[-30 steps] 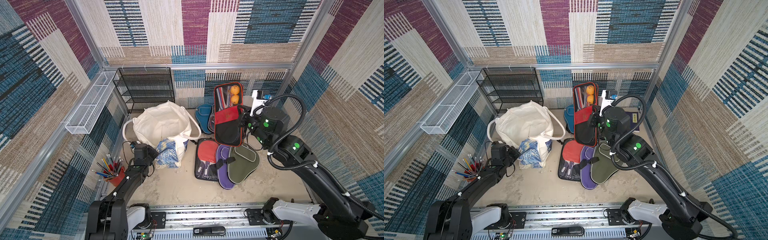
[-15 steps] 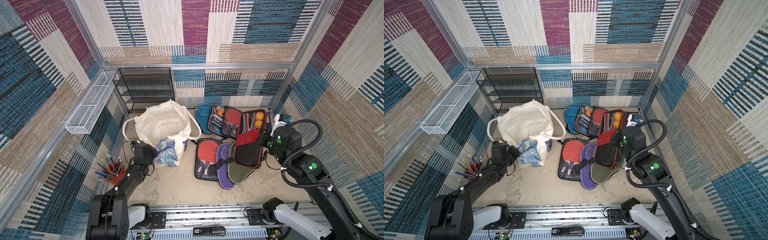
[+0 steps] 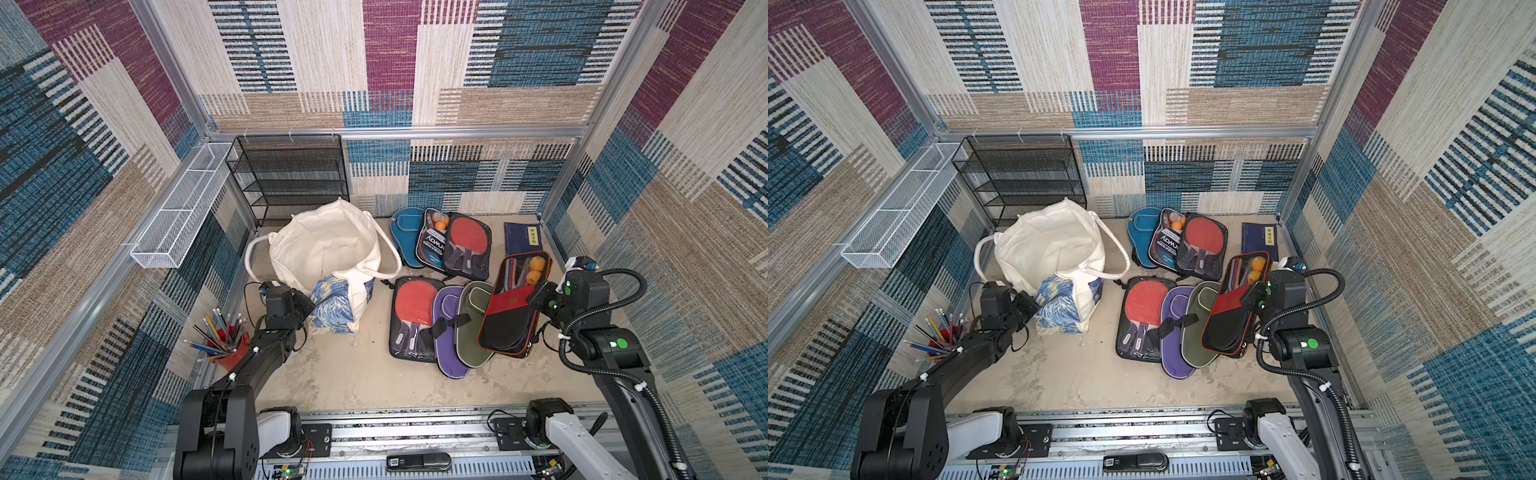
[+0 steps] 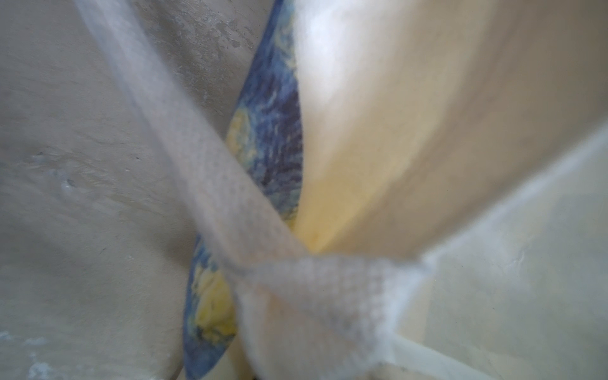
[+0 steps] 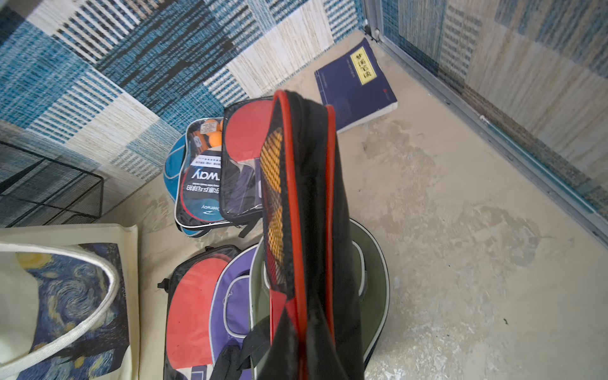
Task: Remove the ping pong set from the canvas bag
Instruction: Place the ping pong set at the ping pong set.
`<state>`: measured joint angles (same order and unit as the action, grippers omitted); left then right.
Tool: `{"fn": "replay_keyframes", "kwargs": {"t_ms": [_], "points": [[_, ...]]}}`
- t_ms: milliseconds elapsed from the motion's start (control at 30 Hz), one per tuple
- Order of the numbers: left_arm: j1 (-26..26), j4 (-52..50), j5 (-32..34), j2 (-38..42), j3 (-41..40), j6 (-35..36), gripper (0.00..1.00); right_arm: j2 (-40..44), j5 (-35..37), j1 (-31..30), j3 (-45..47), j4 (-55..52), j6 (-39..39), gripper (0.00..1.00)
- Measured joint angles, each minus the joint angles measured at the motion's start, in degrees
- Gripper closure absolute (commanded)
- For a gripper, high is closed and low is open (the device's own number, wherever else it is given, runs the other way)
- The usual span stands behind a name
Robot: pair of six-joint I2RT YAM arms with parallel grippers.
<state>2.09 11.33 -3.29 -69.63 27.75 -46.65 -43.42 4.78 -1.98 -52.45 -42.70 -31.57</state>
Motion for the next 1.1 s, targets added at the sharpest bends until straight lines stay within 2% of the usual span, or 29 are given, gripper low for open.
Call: {"fn": "replay_keyframes", "kwargs": {"t_ms": [167,367,567,800,1100], "points": [[0.37,0.48,-0.22,-0.11,-0.22,0.02,1.0,-1.07,-7.56,6.12,3.67,2.82,0.04,1.0],[0.76,1.64,-0.59,-0.22,-1.07,-0.02,1.0,-1.92,-15.19,10.73,8.28,7.34,-0.15,1.0],[1.05,1.97,-1.25,-0.35,-1.29,-0.02,1.0,-1.97,-20.68,15.96,11.89,9.33,-0.5,1.0],[1.16,2.1,-1.46,-0.44,-1.29,-0.02,1.0,-2.75,-24.76,21.49,15.37,12.11,0.04,1.0],[1.33,2.67,-1.46,-0.07,-2.03,-0.02,1.0,-4.63,-25.33,25.35,19.04,14.56,1.7,1.0]]}}
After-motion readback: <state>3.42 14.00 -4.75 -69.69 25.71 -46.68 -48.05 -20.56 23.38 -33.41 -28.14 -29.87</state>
